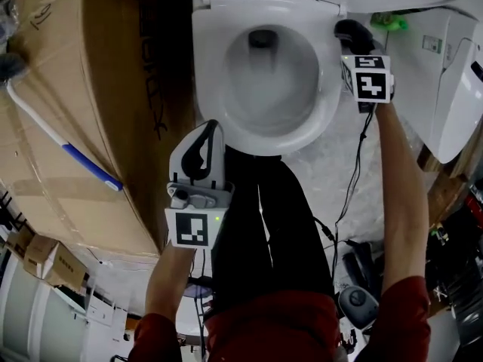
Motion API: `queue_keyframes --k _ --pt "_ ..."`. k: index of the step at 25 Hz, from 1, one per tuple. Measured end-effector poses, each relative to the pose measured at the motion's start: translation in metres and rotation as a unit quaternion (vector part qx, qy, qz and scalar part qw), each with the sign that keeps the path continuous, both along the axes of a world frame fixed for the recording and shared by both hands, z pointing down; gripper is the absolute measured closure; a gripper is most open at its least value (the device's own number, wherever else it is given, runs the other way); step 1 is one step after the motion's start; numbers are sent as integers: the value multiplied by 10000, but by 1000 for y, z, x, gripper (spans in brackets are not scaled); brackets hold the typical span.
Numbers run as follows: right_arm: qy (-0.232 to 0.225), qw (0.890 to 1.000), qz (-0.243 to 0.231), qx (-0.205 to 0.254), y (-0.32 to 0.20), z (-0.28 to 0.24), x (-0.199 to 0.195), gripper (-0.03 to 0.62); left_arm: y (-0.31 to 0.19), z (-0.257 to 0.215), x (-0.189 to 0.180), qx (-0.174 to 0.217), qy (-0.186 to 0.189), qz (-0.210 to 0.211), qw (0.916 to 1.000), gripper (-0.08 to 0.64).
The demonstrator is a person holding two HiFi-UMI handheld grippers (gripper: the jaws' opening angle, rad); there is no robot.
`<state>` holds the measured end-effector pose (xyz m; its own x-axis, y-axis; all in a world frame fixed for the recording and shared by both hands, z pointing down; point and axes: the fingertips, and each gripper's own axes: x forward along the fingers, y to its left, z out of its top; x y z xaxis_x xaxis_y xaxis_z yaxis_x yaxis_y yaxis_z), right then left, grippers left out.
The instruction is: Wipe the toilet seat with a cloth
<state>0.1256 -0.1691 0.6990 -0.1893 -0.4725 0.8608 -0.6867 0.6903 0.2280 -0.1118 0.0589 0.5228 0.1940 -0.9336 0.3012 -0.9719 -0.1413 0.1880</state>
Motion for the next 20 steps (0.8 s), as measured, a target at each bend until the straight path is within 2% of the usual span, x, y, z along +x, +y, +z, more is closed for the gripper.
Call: queue_keyframes --k 3,6,9,11,14,18,20 --pt "-205 9990 306 -239 11 -4 5 512 -1 -13 4 22 -37 6 10000 548" --pt "-896 9921 782 -391 46 -27 3 512 0 -40 6 34 -25 -57 10000 548" --pt "-1614 9810 838 -680 112 -71 -2 511 5 -81 7 11 -37 -147 9999 548" --pt "-2050 9713 814 -891 162 -122 -5 512 11 -117 8 -50 -75 -185 9998 548" --pt "-2517 9601 902 -820 213 -218 -4 512 14 -183 7 52 -210 -169 9996 548" --pt "-3162 9396 1037 -806 251 -331 -5 512 13 -279 2 558 -613 -105 9965 548" --pt "-3476 9311 957 -549 260 -385 -7 512 14 -324 3 807 -709 -182 9940 548"
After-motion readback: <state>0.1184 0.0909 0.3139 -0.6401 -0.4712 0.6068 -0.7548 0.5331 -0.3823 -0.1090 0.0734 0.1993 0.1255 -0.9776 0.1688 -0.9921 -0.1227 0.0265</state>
